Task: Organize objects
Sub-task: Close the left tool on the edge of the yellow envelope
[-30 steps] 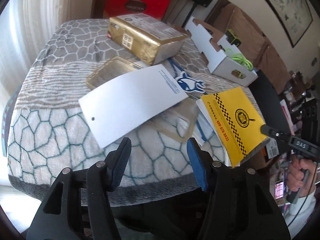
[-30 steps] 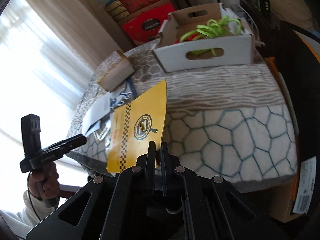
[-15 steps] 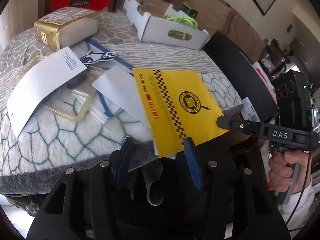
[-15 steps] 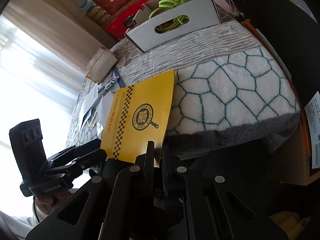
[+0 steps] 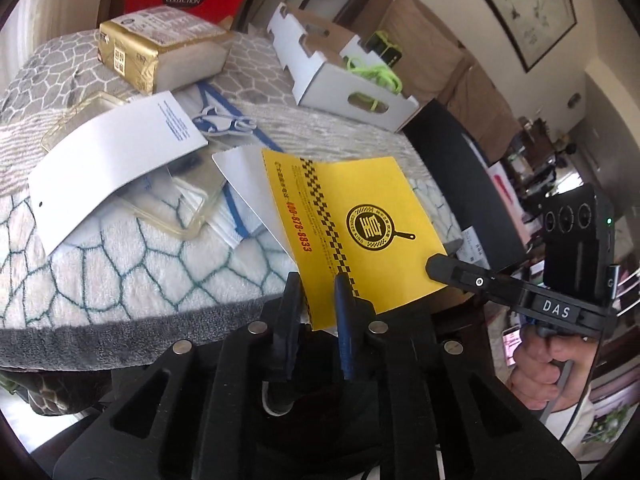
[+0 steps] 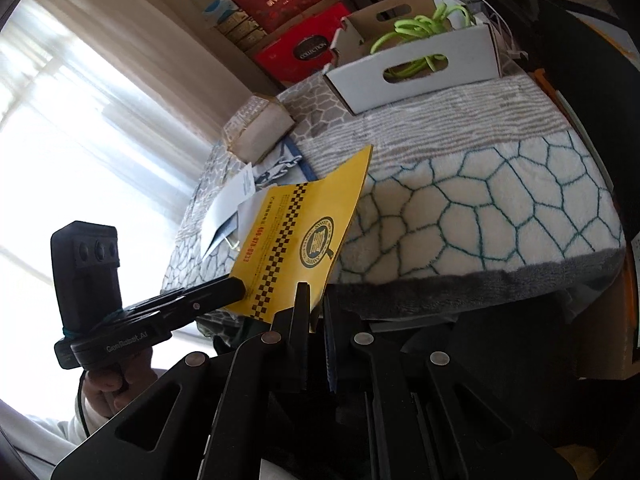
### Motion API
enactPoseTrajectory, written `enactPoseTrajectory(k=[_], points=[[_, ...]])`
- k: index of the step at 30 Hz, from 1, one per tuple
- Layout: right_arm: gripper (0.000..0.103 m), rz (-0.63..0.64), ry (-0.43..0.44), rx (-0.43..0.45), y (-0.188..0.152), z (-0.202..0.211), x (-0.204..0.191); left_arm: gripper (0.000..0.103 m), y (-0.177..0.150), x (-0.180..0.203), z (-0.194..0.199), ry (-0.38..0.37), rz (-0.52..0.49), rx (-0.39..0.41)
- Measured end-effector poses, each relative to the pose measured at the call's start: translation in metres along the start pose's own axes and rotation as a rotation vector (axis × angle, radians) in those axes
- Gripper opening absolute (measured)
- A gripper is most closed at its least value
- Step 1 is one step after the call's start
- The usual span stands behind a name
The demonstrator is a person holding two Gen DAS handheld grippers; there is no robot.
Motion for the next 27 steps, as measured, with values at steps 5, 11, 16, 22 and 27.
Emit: enactPoseTrajectory(k=[5,11,16,22,27], points=[[0.006,0.025,0.014,0.038,0.005,0.014,-0.013,0.014,0.013,0.008,0.015,0.009,-0.048,0.051],[0.006,0.012,-0.016,0.04,0.002,0.012,-0.008,0.019,0.017,0.018,0.015,0.007,-0.076,0.076],[0.006,-0.03,-0.021,0.025,-0.002,0.003,0.005,0.029,0.013,0.018,0.01,0.037,-0.086,0.062],[0.006,0.006,-0.043,0.042,-0.003,0.0,0.001,0.03,0.012,0.021,0.005,0.003,-0.057,0.049],[0.006,0.06,0.003,0.077,-0.001,0.009,-0.019,0.031,0.021,0.029,0.018,0.012,-0.093,0.1]])
Point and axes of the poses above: each gripper's, at about its wrist camera, not at the fingertips, and z roughly against the way its jaws point, x to its right, y to its top, the point moved 8 cm from there along -z, roughly the way its jaws point, and after that the axes turned 13 degrees about -z, right-handed, at the moved point
